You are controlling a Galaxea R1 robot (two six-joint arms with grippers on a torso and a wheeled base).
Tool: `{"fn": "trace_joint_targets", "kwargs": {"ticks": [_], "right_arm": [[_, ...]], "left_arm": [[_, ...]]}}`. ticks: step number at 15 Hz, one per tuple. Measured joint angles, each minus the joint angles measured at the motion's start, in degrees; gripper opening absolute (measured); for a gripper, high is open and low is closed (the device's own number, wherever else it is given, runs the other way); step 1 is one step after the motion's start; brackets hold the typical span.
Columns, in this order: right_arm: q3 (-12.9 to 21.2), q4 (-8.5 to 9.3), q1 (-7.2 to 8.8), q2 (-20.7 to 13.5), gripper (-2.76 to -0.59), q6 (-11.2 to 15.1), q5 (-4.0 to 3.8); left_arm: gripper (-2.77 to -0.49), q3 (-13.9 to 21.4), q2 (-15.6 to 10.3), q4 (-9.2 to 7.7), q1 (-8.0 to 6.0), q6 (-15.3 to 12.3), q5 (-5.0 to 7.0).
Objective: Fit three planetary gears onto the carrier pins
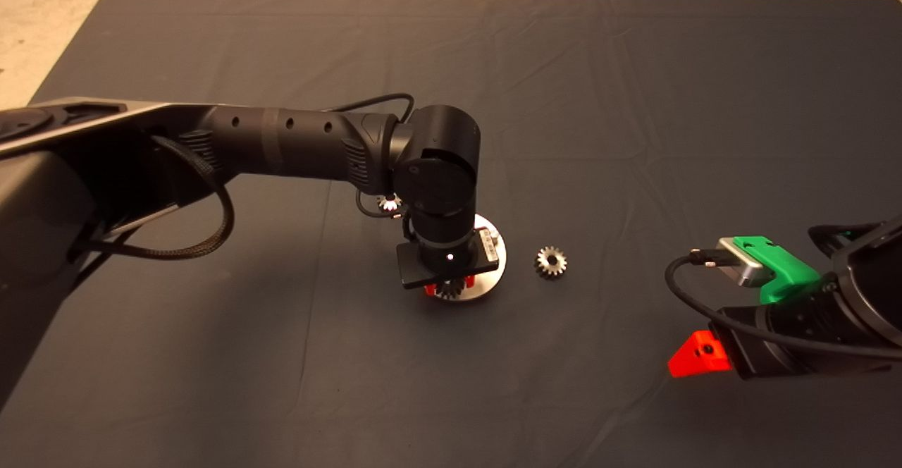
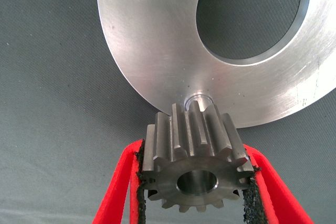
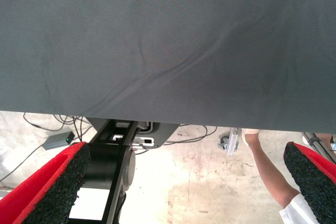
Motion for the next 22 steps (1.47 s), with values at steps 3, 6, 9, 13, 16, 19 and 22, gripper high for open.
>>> {"fn": "trace_joint_targets", "kwargs": {"ticks": [3,6,9,13,16,19,22], "right_arm": [[0.0,0.02,-0.01,0.0,-0.6,0.0,0.0],[0.0,0.0,-0.15,0.02,-0.6,0.0,0.02],[0.0,0.01,-0.53,0.02,-0.6,0.0,0.0],[0.0,0.0,-0.62,0.02,-0.6,0.0,0.0],[0.0,0.0,-0.62,0.02,-0.6,0.0,0.0],[0.0,0.0,-0.62,0.02,-0.6,0.0,0.0],[0.0,0.0,-0.62,0.02,-0.6,0.0,0.0]], "left_arm": [[-2.4,0.0,0.01,0.02,0.16,1.35,0.07],[-2.4,-0.35,0.15,-0.03,0.18,3.19,0.16],[-2.4,-0.82,0.2,-0.27,0.16,5.27,0.1],[-2.4,-1.29,0.28,-0.5,0.14,6.21,-0.11],[-2.4,-1.67,0.28,-0.8,0.13,6.21,-0.39],[-2.4,-2.01,0.28,-1.18,0.09,6.19,-0.63],[-2.4,-2.06,0.26,-1.32,0.09,6.19,-0.85]]}}
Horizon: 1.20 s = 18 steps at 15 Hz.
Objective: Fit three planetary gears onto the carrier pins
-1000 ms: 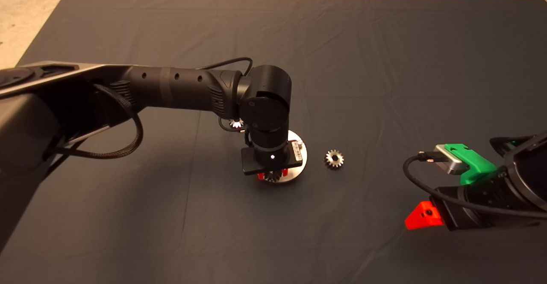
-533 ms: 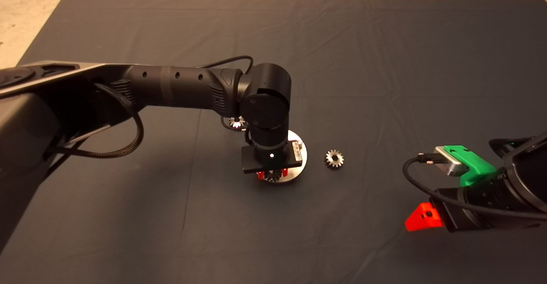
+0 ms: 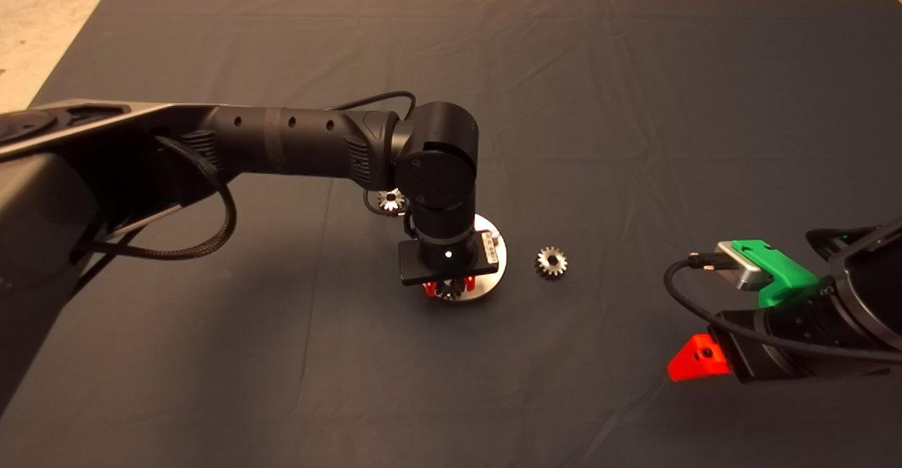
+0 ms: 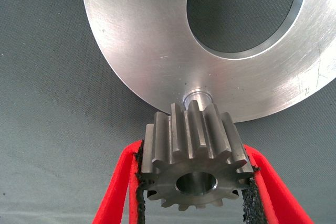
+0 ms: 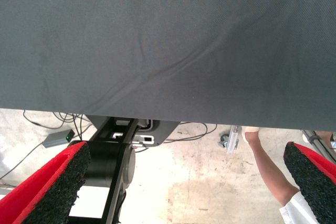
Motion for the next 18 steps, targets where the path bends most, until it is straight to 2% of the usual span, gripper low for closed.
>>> {"fn": "trace_joint_targets", "kwargs": {"ticks": [3,4,5,6,7,18], "right_arm": [[0.0,0.0,0.0,0.0,-0.6,0.0,0.0],[0.0,0.01,0.0,-0.01,-0.6,0.0,0.0],[0.0,0.0,0.0,0.0,-0.6,0.0,0.03],[0.0,0.02,-0.02,-0.04,-0.6,0.0,-0.05],[0.0,0.01,-0.02,0.0,-0.6,0.0,0.01],[0.0,0.0,0.0,-0.02,-0.6,0.0,0.0]], "left_arm": [[-2.4,0.0,-0.02,-0.02,0.0,-0.02,-0.55],[-2.4,0.0,-0.14,-0.04,0.07,-0.02,-1.94],[-2.41,-0.61,-0.13,0.47,0.75,0.0,-2.89],[-2.41,-1.1,-0.15,1.12,1.62,-0.05,-3.2],[-2.41,-1.18,-0.13,1.12,1.62,-0.02,-3.43],[-2.38,-1.16,-0.26,1.1,1.62,-0.04,-3.57]]}}
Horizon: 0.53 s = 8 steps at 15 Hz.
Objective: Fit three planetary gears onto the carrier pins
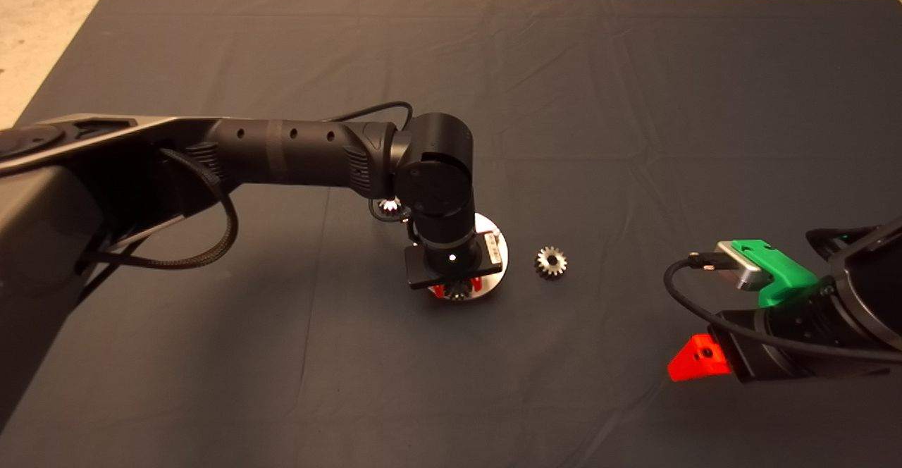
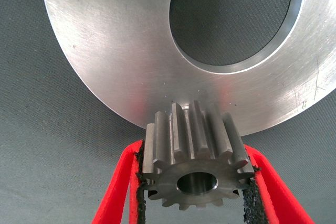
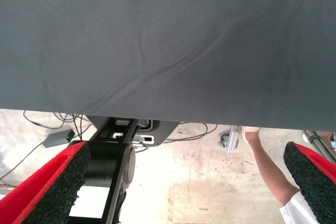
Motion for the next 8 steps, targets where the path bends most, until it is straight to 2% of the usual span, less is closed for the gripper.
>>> {"fn": "trace_joint_targets", "kwargs": {"ticks": [4,8], "right_arm": [[0.0,0.0,0.0,0.0,-0.6,0.0,0.0],[0.0,0.0,-0.01,0.0,-0.6,0.0,-0.02]], "left_arm": [[-2.3,0.0,0.11,0.02,0.0,-0.01,0.21],[-2.21,0.47,0.28,0.06,0.02,-0.01,2.16]]}}
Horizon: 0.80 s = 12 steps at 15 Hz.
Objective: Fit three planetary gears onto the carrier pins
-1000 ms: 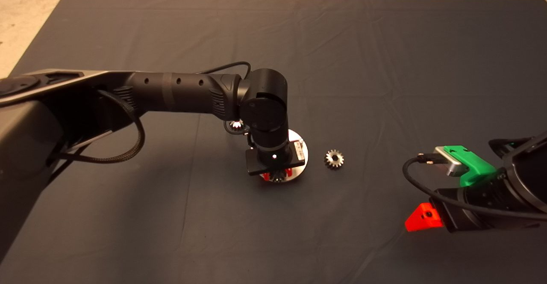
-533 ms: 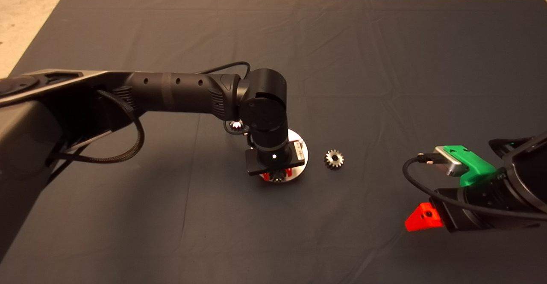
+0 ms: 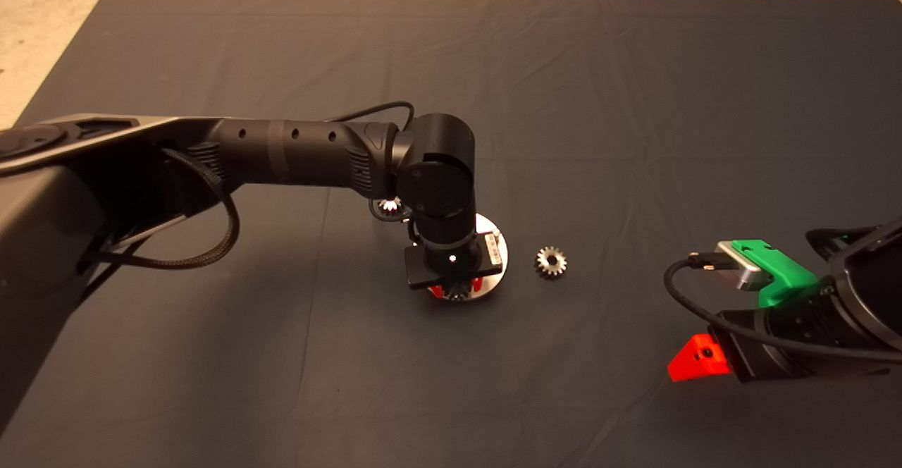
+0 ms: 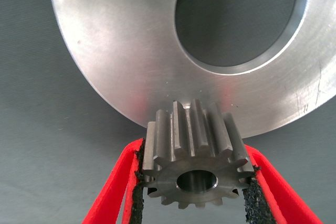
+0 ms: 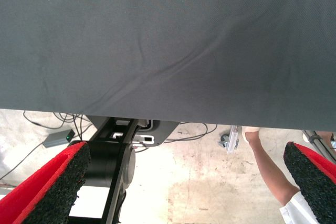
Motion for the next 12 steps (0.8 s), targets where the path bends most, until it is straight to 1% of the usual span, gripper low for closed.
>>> {"fn": "trace_joint_targets", "kwargs": {"ticks": [1,2,3,5,7,9,10,11,12], "right_arm": [[0.0,0.0,0.0,0.02,-0.6,0.0,0.02],[0.0,0.0,0.0,0.02,-0.6,0.0,0.02],[0.0,0.02,0.0,0.0,-0.6,0.0,0.02],[0.0,0.0,0.01,0.0,-0.6,0.0,0.0],[0.0,0.02,-0.01,0.02,-0.6,0.0,0.02],[0.0,0.0,0.01,0.02,-0.6,0.0,0.02],[0.0,0.0,-0.02,0.0,-0.6,0.0,0.0],[0.0,0.0,0.01,0.02,-0.6,0.0,0.02],[0.0,0.02,0.01,0.02,-0.6,0.0,0.02]], "left_arm": [[-2.19,0.22,0.0,-0.04,-0.02,0.0,0.59],[-2.11,0.38,0.0,-0.09,-0.05,-0.02,0.99],[-2.1,0.63,0.02,-0.09,-0.02,-0.02,1.3],[-2.09,1.07,0.05,-0.09,-0.11,-0.05,1.7],[-1.96,1.19,0.05,-0.09,-0.52,-0.06,1.98],[-1.95,1.78,0.17,-0.09,-1.41,-0.06,2.11],[-1.87,2.53,0.17,-0.09,-2.6,-0.06,2.09],[-1.81,3.48,0.17,-0.09,-4.78,-0.06,2.11],[-1.8,4.7,0.13,-0.04,-7.53,-0.06,2.14]]}}
